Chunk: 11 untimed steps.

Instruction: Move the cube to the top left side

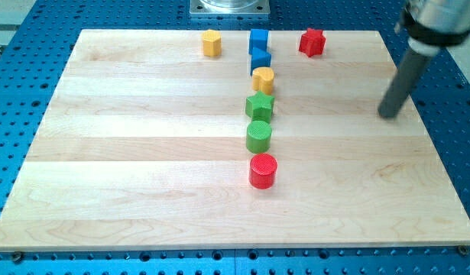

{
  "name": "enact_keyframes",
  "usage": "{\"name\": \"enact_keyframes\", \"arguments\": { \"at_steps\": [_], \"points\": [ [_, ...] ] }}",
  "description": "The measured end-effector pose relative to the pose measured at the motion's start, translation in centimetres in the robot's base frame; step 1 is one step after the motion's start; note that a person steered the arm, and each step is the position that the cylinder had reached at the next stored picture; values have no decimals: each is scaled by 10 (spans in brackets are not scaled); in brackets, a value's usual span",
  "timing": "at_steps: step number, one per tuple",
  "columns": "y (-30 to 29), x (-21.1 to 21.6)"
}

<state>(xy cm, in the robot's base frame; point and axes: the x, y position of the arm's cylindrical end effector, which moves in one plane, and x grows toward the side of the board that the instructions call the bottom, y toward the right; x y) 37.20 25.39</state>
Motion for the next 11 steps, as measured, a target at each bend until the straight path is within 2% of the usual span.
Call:
{"name": "enact_keyframes", "arguments": {
  "at_steps": [1, 2, 3, 5, 6, 7, 8, 9, 10, 11],
  "points": [
    [0, -86],
    [-44, -150],
    [-76, -163],
    [-144, -157],
    [-177, -138],
    [-182, -101],
    [-201, -96],
    [-140, -115],
    [-143, -155],
    [-196, -156]
  ]
}}
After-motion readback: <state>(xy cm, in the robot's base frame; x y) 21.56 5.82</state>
